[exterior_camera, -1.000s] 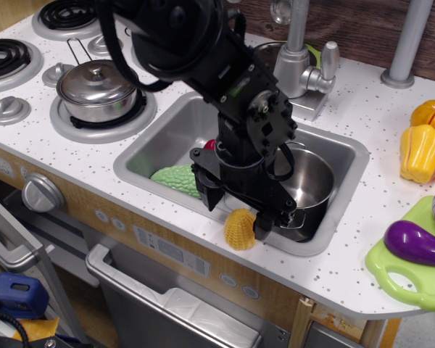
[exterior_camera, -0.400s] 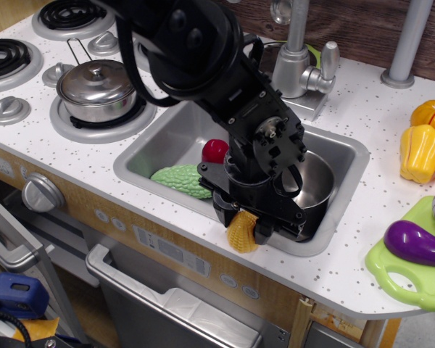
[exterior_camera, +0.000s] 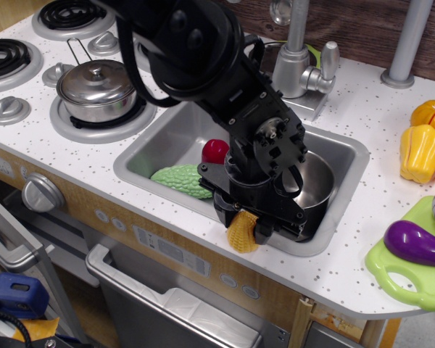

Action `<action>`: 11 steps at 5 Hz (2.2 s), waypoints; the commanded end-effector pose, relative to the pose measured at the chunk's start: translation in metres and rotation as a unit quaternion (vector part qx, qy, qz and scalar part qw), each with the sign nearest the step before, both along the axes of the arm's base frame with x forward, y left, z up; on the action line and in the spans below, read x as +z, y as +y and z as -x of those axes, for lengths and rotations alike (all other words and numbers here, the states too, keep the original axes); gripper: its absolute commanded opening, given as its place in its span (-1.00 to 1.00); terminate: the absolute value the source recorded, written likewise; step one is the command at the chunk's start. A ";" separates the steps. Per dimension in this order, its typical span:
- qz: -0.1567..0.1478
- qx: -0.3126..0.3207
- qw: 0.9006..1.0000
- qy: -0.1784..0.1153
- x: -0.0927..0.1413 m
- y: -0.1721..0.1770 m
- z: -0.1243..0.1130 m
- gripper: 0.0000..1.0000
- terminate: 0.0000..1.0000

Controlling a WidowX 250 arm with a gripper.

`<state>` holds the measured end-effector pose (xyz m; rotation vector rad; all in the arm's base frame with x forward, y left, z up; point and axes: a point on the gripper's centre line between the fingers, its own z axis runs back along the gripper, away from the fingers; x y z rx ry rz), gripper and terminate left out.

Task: Put corn in pot which is in sink

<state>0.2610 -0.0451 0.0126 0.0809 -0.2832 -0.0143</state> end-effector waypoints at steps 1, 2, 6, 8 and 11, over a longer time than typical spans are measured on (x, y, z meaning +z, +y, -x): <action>-0.016 -0.012 1.000 0.004 0.026 0.004 -0.014 -1.00 -1.00; -0.018 -0.036 0.999 0.005 0.042 0.011 -0.024 -1.00 -1.00; 0.009 -0.074 0.997 -0.036 0.044 0.017 -0.075 -1.00 -1.00; 0.020 -0.069 0.995 -0.062 0.031 0.008 -0.101 -1.00 -1.00; 0.026 -0.067 0.995 -0.076 0.024 0.009 -0.101 1.00 1.00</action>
